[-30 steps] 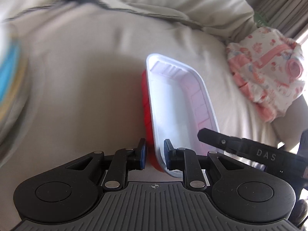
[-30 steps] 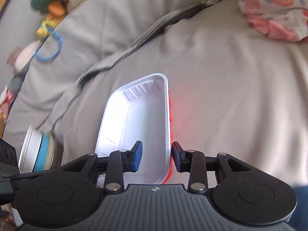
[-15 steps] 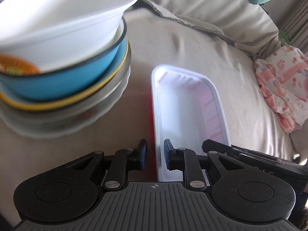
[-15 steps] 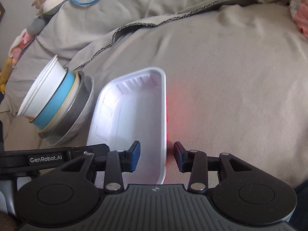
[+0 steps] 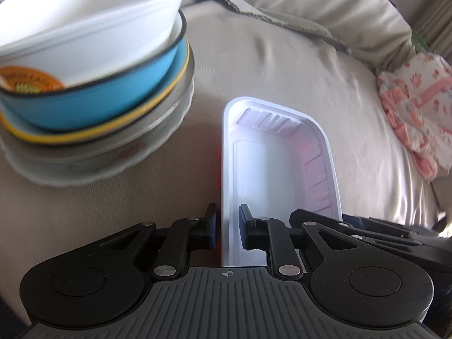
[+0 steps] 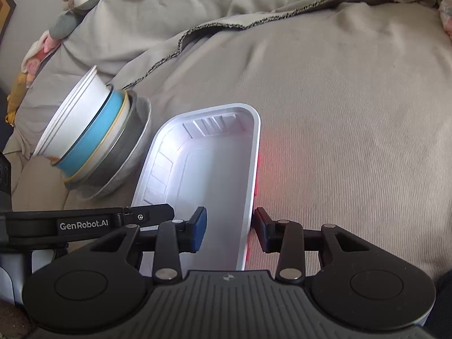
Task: Organize plates and bowls
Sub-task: 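Grasp the white tray's red-sided rim with the right tool, then lift the white tray and carry it over the bowl stack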
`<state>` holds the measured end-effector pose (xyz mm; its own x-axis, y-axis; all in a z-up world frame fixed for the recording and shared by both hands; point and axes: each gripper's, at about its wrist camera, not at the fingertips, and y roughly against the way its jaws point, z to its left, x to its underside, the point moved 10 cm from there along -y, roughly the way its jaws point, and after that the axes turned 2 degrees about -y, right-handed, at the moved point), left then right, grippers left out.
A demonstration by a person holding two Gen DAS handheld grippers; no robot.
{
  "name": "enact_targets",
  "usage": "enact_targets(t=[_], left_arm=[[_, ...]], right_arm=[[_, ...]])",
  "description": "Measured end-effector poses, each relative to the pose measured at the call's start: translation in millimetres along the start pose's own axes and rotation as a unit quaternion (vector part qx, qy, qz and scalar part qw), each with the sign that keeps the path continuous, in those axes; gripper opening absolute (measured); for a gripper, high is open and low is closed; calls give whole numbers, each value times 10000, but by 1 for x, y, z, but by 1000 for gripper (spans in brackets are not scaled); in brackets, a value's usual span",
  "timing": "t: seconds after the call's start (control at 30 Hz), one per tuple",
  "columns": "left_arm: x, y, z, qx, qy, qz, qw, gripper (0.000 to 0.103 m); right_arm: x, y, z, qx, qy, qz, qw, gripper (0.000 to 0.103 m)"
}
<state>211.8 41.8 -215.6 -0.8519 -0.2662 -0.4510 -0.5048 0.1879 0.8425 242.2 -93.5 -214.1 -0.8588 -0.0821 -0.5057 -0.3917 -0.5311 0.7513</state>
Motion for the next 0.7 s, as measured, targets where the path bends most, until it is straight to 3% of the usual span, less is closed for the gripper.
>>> enact_targets(t=[0.7], left_arm=[[4, -4, 0, -26, 155, -57, 9999, 19]], right_arm=[[8, 1, 0, 50, -13, -75, 10000, 38]])
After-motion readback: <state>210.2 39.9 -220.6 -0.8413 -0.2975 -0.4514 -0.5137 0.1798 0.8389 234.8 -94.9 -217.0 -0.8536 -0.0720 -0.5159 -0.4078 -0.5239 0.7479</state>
